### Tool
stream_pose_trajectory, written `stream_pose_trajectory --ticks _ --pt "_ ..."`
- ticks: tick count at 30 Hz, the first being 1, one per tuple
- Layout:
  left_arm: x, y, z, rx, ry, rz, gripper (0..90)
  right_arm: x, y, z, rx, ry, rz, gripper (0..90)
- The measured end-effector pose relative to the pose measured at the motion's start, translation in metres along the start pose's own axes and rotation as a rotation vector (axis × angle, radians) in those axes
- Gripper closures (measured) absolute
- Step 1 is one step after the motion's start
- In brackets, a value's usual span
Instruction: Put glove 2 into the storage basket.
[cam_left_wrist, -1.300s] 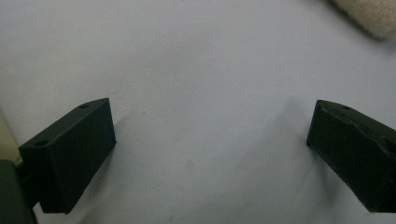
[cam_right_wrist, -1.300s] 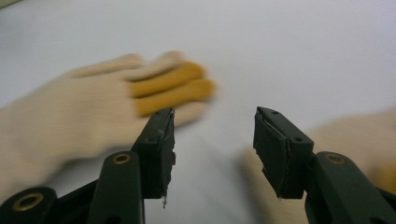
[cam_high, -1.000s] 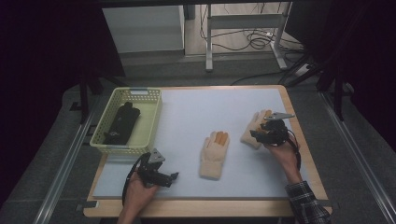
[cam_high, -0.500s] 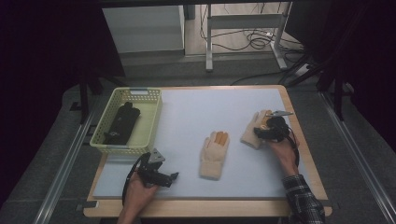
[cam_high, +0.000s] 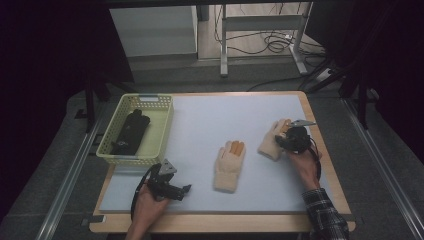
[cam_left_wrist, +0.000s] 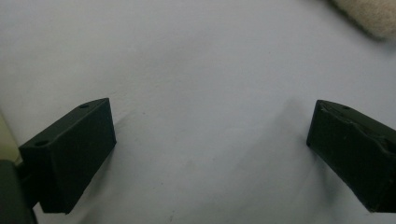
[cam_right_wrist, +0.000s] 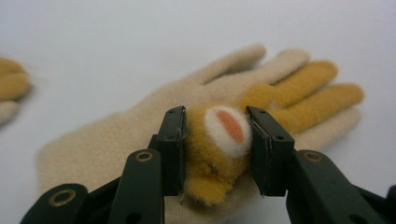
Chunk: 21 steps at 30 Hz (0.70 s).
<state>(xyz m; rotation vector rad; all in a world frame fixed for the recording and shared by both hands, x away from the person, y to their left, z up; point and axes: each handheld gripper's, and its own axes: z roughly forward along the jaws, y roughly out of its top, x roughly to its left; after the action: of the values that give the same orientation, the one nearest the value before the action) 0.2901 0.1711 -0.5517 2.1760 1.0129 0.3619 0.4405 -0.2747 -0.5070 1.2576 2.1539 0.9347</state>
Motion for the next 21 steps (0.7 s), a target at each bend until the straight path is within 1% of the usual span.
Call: stream_pose_trajectory --ticks 4,8,10,11,14,18,19,20,21 --pt "0.000 0.000 0.000 0.000 0.000 0.000 1.5 0.005 0.005 -0.016 -0.031 0.039 -0.009 59.4" --pt "0.000 0.000 0.000 0.000 0.000 -0.001 1.5 0.016 0.010 -0.033 -0.049 0.069 -0.036 59.3" --pt "0.000 0.000 0.000 0.000 0.000 -0.001 1.5 0.022 0.012 -0.040 -0.059 0.086 -0.040 59.2" --pt "0.000 0.000 0.000 0.000 0.000 -0.001 1.5 0.027 0.014 -0.045 -0.070 0.104 -0.038 59.2" --pt "0.000 0.000 0.000 0.000 0.000 -0.001 1.5 0.039 0.018 -0.055 -0.091 0.146 -0.051 59.1" --pt "0.000 0.000 0.000 -0.001 0.000 -0.001 1.5 0.064 0.023 -0.067 -0.120 0.218 -0.079 58.9" --pt "0.000 0.000 0.000 -0.001 0.000 -0.001 1.5 0.077 0.024 -0.071 -0.129 0.248 -0.094 58.7" --pt "0.000 0.000 0.000 -0.001 0.000 -0.002 1.5 0.077 0.024 -0.071 -0.129 0.248 -0.094 58.7" --pt "0.000 0.000 0.000 -0.003 0.001 -0.004 1.5 0.084 0.025 -0.071 -0.132 0.266 -0.097 58.7"
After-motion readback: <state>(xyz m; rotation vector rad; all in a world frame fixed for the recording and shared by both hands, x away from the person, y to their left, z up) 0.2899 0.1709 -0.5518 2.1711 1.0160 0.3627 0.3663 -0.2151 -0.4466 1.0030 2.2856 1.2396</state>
